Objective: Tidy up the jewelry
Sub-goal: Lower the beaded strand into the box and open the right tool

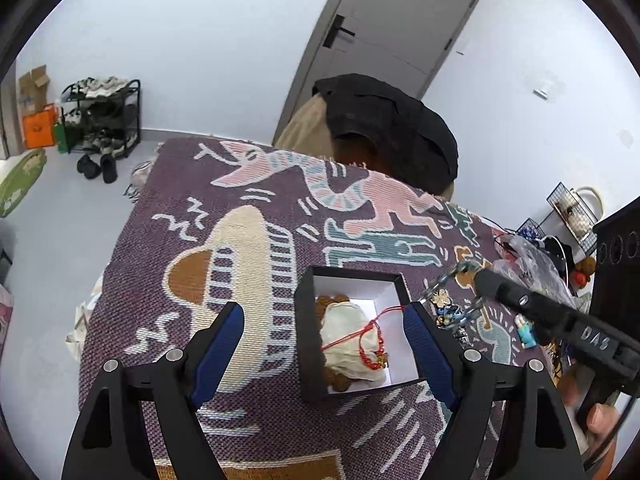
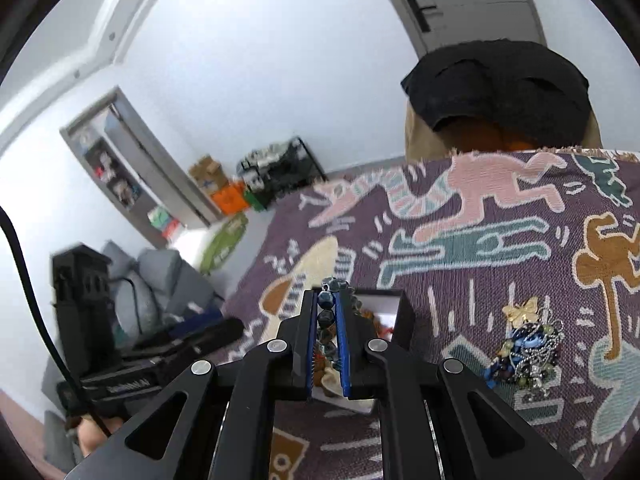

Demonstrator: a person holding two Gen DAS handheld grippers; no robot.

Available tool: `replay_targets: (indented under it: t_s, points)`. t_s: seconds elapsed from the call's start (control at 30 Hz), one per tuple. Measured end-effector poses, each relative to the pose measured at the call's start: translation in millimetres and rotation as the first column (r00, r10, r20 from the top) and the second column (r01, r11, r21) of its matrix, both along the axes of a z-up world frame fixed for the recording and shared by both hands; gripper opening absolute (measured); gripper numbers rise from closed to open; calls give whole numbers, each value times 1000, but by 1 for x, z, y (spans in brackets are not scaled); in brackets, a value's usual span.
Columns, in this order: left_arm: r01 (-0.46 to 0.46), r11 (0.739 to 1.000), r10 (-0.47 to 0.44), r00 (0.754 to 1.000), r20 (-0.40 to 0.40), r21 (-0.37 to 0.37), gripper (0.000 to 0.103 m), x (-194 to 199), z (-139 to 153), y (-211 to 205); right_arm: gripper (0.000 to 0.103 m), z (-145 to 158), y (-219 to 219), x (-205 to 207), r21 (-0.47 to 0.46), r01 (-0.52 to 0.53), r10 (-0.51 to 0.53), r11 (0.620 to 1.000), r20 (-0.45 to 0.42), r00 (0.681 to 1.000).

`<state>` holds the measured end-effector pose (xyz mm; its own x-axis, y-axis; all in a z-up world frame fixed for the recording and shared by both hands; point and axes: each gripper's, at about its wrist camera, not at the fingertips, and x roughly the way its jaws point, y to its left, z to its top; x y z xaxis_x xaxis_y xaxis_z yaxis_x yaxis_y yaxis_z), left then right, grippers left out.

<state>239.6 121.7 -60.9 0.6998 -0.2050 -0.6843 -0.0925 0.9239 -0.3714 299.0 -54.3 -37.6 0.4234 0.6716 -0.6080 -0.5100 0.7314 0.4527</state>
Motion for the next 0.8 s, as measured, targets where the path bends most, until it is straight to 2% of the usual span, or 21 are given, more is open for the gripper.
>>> replay_targets:
  t_s: [0.07, 0.1, 0.13, 0.2, 0.4, 0.8]
  points:
    - [-2, 1000, 2, 1000, 1, -3, 82, 0, 0, 1, 19, -4, 2, 1, 5, -8, 8, 1000, -27, 1000]
    - [0, 1000, 0, 1000, 2, -5, 82, -1, 0, 0, 36, -5, -1, 1, 18, -7, 8, 1000, -32, 999]
    - [4, 1000, -4, 1000, 3, -5, 82, -1, 0, -1, 48, -5, -5, 0, 28, 3, -2, 1000, -28, 1000]
    - [20, 1000, -20, 1000, 7, -2, 82, 1, 0, -8, 49, -2, -15, -3, 38, 28, -28, 999, -7, 1000]
    - [84, 996, -84, 996, 12, -6, 82, 10, 0, -34, 49, -2, -54, -3, 50, 101, -100, 994, -26, 995]
    - [219, 975, -219, 976, 15, 29, 82, 29, -1, -102, 49, -26, -125, 0, 45, 246, -241, 968, -92, 966]
